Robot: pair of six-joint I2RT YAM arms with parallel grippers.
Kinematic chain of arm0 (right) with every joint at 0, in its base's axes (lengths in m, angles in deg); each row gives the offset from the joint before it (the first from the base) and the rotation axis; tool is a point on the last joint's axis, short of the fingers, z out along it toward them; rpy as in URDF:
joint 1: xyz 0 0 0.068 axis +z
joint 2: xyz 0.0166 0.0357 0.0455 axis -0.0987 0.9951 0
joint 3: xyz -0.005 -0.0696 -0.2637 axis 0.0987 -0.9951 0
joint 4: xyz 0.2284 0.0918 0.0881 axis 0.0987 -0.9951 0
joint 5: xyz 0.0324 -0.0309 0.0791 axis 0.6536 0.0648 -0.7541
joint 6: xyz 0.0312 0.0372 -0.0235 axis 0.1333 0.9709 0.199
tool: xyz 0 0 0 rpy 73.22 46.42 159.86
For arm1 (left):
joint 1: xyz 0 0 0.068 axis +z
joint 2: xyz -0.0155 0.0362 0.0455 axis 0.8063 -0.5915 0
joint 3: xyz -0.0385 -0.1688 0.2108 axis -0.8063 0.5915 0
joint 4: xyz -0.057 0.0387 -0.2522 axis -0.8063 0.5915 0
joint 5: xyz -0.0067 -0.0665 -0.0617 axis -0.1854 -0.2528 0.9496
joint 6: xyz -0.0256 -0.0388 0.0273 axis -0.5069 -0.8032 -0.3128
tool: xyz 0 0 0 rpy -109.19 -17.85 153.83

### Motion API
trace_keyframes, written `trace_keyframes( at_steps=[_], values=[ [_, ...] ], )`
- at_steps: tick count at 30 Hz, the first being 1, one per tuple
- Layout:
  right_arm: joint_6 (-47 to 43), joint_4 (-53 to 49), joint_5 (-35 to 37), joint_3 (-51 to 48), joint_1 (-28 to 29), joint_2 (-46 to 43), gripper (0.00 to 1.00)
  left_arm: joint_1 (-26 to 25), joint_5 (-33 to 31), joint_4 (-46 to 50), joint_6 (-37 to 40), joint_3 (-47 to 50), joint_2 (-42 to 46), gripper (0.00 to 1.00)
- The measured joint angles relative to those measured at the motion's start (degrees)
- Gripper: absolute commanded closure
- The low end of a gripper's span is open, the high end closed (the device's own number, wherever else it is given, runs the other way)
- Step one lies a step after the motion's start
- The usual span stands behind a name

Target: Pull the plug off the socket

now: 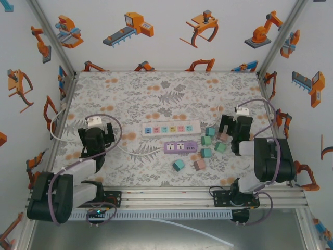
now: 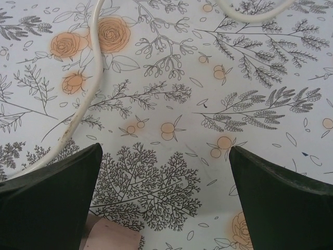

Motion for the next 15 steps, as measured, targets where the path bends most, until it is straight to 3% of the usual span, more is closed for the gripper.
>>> trace_keyframes(
  at_steps=[10,15],
  values=[
    [0.6,3.2,3.4,-0.5,0.0,0.0,0.01,5.8,7.0,-11.8,-0.2,-7.9,-21.1,0.03],
    [0.6,3.4,3.3,-0.5,0.0,0.0,0.01,6.7,9.2,-11.0,-0.5,-9.5,-21.7,0.03]
  ],
)
